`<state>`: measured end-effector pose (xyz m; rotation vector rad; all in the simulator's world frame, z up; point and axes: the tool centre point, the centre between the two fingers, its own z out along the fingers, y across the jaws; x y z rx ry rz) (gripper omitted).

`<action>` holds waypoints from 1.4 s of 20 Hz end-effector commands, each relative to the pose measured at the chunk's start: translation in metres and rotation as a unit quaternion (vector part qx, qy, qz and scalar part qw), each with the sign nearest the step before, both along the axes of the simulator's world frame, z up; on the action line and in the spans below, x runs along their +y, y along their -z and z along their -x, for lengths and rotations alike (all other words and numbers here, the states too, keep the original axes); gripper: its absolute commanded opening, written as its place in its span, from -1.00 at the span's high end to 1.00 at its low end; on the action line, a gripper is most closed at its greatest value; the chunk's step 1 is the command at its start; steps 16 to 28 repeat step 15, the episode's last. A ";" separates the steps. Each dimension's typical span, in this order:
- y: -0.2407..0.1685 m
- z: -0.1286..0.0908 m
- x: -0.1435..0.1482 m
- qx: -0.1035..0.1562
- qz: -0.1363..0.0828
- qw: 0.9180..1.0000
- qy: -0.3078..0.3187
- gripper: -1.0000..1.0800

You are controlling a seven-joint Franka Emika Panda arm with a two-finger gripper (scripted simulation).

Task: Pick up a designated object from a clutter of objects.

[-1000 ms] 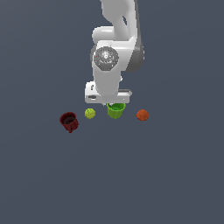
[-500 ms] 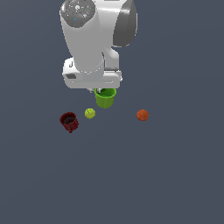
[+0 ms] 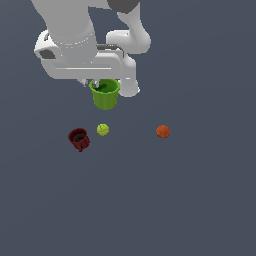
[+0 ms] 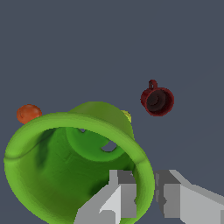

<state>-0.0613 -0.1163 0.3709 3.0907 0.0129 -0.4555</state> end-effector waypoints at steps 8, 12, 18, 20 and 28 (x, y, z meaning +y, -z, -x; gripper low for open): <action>-0.043 -0.008 -0.021 0.000 0.000 1.000 -0.001 1.00; -0.049 -0.010 -0.024 0.000 0.000 1.000 -0.001 1.00; -0.050 -0.011 -0.025 0.000 0.000 1.000 -0.001 1.00; -0.050 -0.011 -0.025 0.000 0.000 1.000 -0.001 1.00; -0.050 -0.011 -0.025 0.000 0.000 1.000 -0.001 1.00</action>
